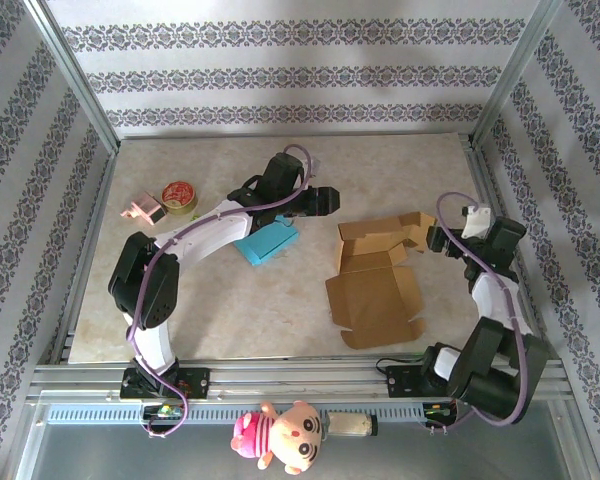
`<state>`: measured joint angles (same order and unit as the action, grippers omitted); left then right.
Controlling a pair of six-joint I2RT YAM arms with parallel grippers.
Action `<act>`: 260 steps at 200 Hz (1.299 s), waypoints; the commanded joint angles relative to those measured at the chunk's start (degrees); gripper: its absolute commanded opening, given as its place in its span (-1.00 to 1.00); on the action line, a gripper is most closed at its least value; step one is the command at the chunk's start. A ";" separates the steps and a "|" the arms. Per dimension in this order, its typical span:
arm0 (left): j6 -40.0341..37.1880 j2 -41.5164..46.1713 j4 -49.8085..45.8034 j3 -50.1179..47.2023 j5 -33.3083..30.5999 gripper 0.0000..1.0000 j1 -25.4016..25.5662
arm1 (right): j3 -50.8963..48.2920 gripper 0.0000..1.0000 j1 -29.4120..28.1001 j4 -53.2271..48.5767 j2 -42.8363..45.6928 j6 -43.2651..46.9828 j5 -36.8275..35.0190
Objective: Fold the paper box
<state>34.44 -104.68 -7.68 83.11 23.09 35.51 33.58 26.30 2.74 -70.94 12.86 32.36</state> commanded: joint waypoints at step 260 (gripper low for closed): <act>-35.11 -10.99 -42.68 24.09 1.70 0.96 0.53 | 28.28 -1.00 -30.61 -6.04 -26.92 21.28 0.34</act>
<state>-3.99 -113.95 -44.40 105.58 29.39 34.92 59.57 -3.95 -4.05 -96.47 35.05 34.59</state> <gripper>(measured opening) 0.995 0.046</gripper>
